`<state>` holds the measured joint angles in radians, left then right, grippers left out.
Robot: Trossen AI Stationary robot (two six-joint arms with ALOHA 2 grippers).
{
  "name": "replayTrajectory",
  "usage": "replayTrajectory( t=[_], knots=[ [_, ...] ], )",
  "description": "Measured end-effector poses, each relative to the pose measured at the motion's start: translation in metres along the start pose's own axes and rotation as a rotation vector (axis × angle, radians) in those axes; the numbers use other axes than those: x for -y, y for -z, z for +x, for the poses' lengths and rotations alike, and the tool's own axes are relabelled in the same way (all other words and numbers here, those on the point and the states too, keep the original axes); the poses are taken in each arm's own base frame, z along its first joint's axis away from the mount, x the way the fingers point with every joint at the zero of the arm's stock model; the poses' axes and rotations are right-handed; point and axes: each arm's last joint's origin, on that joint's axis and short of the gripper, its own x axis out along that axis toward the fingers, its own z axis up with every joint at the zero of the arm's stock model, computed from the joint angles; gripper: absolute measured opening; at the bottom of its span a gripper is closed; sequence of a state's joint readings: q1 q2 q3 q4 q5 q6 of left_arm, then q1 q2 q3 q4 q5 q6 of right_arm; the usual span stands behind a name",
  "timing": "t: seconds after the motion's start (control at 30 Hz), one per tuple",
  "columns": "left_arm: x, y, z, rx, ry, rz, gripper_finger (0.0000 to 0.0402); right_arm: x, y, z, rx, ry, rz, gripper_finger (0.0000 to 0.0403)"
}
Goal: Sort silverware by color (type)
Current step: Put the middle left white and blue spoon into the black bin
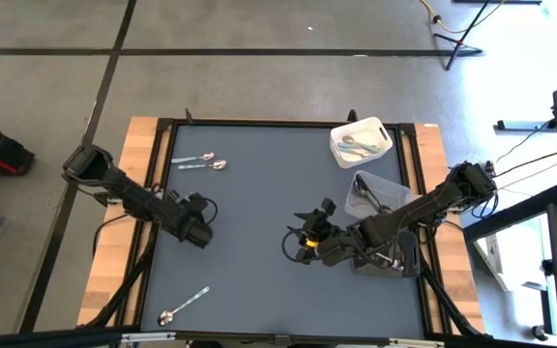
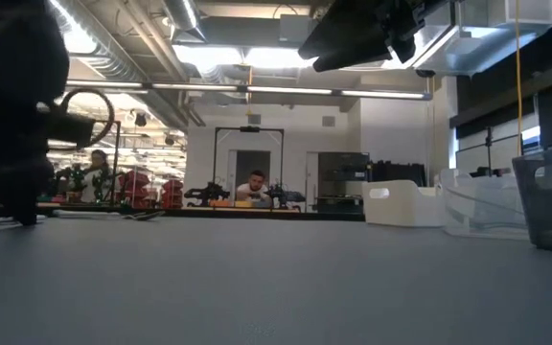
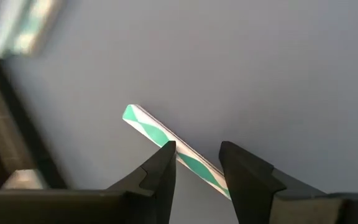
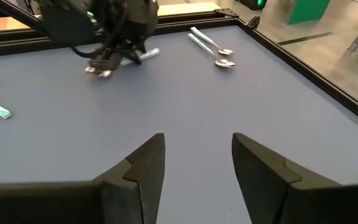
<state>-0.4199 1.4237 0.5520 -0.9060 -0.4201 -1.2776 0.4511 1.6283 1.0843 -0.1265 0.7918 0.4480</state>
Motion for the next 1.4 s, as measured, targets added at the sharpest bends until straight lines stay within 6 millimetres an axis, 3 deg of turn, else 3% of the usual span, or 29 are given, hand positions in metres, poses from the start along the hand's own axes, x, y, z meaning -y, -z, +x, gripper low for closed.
replayTrajectory(
  t=[0.3,0.47,0.97,1.23,1.4],
  knots=[
    [0.02,-0.001,-0.035,0.044,0.115,0.05,0.0125,0.0,0.0,0.0,-0.001,0.0,-0.001,0.0174],
    [0.02,0.008,-0.042,0.049,0.114,0.043,0.0125,0.0,0.0,0.0,-0.001,0.0,-0.002,0.0174],
    [0.017,0.028,-0.017,0.087,0.169,-0.111,0.0125,0.0,0.0,0.0,0.001,-0.001,0.001,0.0174],
    [0.019,0.031,-0.016,0.125,0.2,-0.034,0.0124,0.0,0.0,0.0,0.002,-0.001,0.002,0.0174],
    [0.021,0.032,-0.016,0.158,0.216,-0.007,0.0095,-0.001,-0.001,0.0,0.005,-0.009,0.047,0.0174]
  ],
)
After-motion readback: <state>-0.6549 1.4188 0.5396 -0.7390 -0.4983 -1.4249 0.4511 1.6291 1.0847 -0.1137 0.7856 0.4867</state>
